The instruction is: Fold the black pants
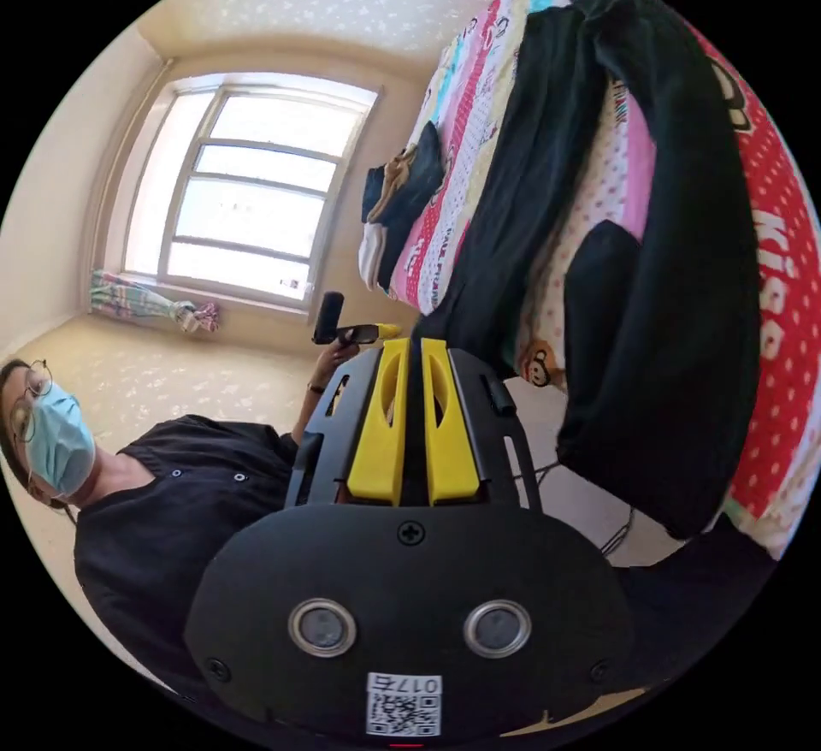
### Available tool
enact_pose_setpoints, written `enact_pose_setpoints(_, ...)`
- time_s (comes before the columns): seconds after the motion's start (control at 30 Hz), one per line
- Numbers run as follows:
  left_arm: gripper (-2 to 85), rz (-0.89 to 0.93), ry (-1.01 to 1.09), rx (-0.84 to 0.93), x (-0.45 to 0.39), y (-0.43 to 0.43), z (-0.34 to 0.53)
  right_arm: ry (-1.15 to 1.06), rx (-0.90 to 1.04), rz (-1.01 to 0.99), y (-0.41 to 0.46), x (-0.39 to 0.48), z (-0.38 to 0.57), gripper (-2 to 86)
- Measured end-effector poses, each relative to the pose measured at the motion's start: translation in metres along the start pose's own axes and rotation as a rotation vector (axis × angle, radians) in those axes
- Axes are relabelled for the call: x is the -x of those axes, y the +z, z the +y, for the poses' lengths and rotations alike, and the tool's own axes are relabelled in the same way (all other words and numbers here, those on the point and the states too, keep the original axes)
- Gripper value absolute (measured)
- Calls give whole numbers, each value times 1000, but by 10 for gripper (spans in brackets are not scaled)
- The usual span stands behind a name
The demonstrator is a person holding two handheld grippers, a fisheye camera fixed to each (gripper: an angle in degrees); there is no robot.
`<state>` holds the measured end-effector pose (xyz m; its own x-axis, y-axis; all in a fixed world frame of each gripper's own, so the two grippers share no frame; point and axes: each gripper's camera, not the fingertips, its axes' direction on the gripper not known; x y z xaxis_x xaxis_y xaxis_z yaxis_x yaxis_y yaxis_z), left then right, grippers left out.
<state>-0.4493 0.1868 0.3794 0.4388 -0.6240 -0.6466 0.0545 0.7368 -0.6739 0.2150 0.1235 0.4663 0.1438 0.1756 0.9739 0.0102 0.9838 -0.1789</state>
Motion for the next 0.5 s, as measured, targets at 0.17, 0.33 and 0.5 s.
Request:
enact_pose_setpoints(0.17, 98, 21, 143, -23, -49, 36, 16, 168, -90, 264, -66, -47, 36, 152)
enact_pose_setpoints(0.33, 104, 13, 338, 102, -126, 111, 4, 208, -75, 231, -73, -96, 50, 160)
enact_pose_setpoints(0.5, 104, 81, 423, 181, -166, 142, 5, 105, 63, -263, -60, -110, 71, 52)
